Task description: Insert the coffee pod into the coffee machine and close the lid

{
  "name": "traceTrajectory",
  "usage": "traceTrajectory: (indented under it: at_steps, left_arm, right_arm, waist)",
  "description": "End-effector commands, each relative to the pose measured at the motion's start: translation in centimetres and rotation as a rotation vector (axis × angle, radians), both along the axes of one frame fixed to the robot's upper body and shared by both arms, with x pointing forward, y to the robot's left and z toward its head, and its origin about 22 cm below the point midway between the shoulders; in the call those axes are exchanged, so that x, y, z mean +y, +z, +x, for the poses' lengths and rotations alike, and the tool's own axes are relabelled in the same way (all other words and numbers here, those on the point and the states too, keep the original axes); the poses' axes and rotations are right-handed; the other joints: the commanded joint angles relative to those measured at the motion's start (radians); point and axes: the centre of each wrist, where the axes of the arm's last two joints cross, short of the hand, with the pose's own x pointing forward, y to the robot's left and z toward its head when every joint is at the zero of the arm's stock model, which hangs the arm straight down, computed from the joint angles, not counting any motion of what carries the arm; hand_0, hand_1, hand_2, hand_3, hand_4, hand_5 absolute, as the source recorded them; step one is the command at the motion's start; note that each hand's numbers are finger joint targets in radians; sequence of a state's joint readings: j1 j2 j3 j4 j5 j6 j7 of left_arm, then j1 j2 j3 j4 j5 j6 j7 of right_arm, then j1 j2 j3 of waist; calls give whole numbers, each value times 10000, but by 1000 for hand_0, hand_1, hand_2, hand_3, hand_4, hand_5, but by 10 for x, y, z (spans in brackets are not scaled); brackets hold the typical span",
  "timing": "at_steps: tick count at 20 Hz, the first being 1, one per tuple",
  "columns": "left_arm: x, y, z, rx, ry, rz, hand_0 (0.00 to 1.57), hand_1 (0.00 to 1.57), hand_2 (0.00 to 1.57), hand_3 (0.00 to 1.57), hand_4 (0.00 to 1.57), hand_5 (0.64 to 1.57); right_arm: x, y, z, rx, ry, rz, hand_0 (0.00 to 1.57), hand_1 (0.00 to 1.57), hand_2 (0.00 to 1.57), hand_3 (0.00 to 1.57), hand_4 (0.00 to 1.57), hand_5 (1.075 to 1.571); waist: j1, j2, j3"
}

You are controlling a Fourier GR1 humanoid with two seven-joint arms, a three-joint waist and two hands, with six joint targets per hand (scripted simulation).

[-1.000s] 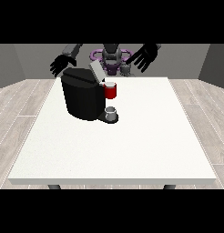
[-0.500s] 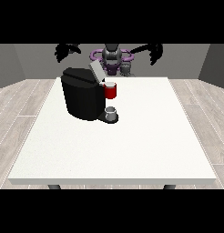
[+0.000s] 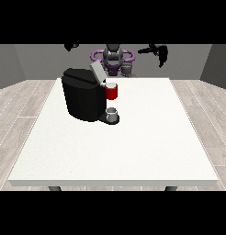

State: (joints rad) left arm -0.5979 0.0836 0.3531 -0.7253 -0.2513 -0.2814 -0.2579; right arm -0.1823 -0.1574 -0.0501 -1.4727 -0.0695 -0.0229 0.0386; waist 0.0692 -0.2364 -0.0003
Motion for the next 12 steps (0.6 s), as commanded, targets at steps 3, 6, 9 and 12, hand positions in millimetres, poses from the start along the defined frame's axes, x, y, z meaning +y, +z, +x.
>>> traceTrajectory:
  at_steps: [3,6,9,12]
  left_arm:
    - [-16,-5,-13,3,-43,-896,0,0,0,0,140,1571]
    - [7,-3,-23,-390,327,-810,0,0,0,0,0,1571]
    - [-1,-17,-42,-20,-353,-1154,0,0,0,0,204,1571]
    - [-19,9,-34,-610,-78,-1265,0,0,0,0,103,1571]
  right_arm:
    - [7,6,8,-319,763,-455,0,0,0,0,137,1571]
    - [32,29,21,-639,895,-675,0,0,0,0,215,1571]
    - [24,-10,4,37,938,-880,0,0,0,0,0,1571]
    - [-3,-10,17,-317,856,-538,0,0,0,0,0,1571]
  waist:
    - [573,278,5]
    - [466,568,2]
    - [1036,361,6]
    - [1017,969,8]
